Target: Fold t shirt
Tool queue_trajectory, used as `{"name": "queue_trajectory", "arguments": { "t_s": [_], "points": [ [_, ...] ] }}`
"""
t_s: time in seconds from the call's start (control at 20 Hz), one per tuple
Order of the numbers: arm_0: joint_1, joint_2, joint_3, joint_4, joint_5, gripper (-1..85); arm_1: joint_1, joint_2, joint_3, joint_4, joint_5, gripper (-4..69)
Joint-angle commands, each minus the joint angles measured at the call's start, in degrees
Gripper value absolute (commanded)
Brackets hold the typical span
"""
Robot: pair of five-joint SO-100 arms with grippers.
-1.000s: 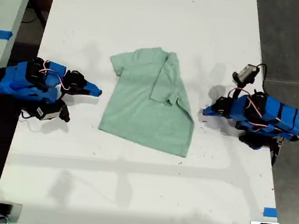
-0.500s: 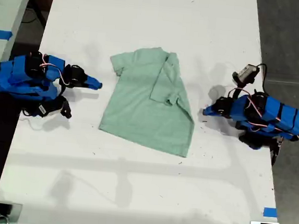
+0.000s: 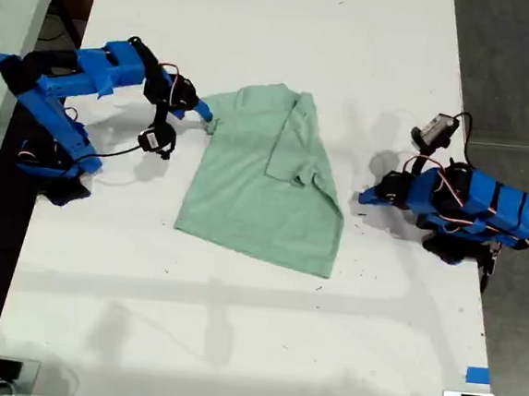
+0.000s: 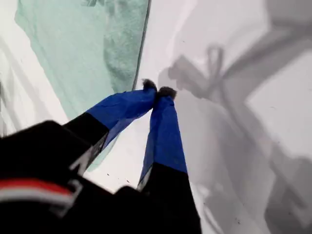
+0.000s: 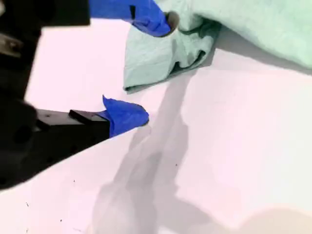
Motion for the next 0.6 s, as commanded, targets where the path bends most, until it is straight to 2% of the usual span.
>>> {"name": "queue_trajectory", "arguments": {
  "t_s": [0.0,0.2,0.3,0.45,0.55],
  "points": [
    [-2.72,-8.26,-12.30,0.62,1.41,24.8,-0.18,0.79,2.99,-0.26,0.26,2.0],
    [-3.78,-24.96,-28.21,5.80,0.00,22.3,-0.35,0.79,2.90,-0.26,0.26,2.0],
    [-5.71,-30.94,-33.31,10.02,-4.22,0.0,-0.44,0.79,2.90,-0.26,0.26,2.0],
    [-4.57,-28.04,-35.86,13.80,-7.29,-0.1,-0.62,0.79,2.90,-0.26,0.35,2.0],
    [0.35,-22.41,-41.13,17.67,-9.93,-0.1,-0.53,0.79,2.90,-0.26,0.35,2.0]
  ]
}}
